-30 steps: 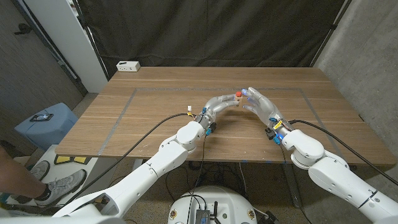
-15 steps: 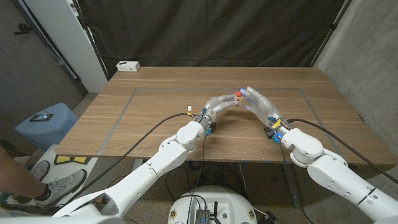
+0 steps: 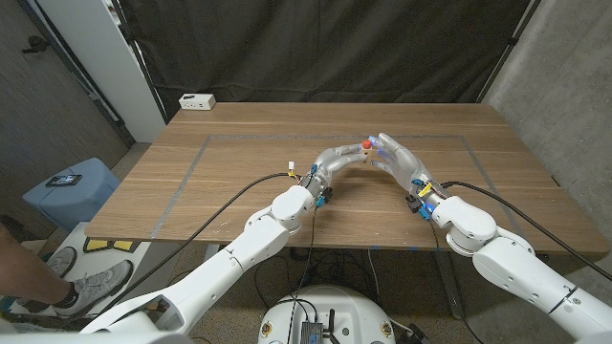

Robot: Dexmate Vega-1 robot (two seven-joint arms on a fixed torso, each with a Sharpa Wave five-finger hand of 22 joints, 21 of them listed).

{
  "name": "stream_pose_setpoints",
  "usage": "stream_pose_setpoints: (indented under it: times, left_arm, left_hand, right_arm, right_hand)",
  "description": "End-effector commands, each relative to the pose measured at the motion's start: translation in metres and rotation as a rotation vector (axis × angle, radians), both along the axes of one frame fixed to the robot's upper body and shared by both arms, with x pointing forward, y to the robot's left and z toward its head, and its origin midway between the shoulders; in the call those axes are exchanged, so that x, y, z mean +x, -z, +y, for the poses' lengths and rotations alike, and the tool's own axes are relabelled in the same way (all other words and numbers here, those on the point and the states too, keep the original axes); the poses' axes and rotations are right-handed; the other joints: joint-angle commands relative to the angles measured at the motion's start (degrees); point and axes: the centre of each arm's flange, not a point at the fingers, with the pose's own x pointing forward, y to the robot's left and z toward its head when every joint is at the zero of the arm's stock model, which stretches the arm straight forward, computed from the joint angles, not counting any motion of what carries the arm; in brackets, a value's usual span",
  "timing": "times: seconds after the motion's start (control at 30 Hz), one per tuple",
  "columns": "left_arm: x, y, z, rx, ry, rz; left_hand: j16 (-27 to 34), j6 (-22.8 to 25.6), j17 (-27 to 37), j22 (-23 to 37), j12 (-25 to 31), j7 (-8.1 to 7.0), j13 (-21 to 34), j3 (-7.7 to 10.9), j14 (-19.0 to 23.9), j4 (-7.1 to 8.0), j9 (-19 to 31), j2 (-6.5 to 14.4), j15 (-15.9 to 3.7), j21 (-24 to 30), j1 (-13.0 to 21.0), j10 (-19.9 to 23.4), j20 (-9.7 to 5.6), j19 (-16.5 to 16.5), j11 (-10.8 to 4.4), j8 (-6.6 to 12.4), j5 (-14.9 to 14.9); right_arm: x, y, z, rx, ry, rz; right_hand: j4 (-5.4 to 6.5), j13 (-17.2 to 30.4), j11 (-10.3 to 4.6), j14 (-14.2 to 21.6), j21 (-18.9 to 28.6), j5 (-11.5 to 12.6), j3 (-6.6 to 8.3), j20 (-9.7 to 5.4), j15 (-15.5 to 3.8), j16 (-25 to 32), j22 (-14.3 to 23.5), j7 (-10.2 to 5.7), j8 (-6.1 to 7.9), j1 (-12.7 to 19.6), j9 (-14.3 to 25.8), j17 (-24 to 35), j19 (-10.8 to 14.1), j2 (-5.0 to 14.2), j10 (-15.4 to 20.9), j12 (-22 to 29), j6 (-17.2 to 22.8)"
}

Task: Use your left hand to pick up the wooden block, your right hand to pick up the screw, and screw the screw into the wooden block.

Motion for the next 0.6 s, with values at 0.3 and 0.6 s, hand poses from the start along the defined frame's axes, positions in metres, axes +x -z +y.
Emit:
stream_pose_setpoints:
  times: [0.3, 0.6]
  left_arm:
    - [0.0030, 0.0004, 0.0007, -0.003, -0.004, 0.009]
    - [0.0053, 0.0000, -0.0002, -0.003, -0.002, 0.012]
  left_hand:
    - [0.3, 0.3, 0.1, 0.2, 0.6, -0.10, 0.2, 0.26, 0.2, 0.15, 0.2, 0.5, -3.18, 0.2, 0.1, 0.7, 0.28, 0.4, -0.08, 0.23, 0.5]
    - [0.3, 0.4, 0.1, 0.2, 0.6, -0.11, 0.2, 0.26, 0.2, 0.13, 0.2, 0.5, -3.26, 0.2, 0.1, 0.7, 0.21, 0.4, -0.09, 0.28, 0.4]
  right_arm:
    - [-0.0007, 0.0024, 0.0006, 0.002, -0.004, 0.010]
    - [-0.0013, 0.0030, -0.0001, 0.006, 0.001, 0.014]
  right_hand:
    - [0.11, 0.2, 0.27, -2.5, 0.4, 0.4, 0.27, -0.38, 0.49, 0.3, 0.2, 0.61, 0.76, -0.6, 0.2, 0.2, 0.2, 0.20, -0.5, 0.3, 2.2]
    - [0.09, 0.2, 0.35, -2.4, 0.4, 0.5, 0.34, -0.41, 0.44, 0.4, 0.2, 1.04, 0.94, -0.6, 0.2, 0.2, 0.3, 0.22, -0.4, 0.4, 3.1]
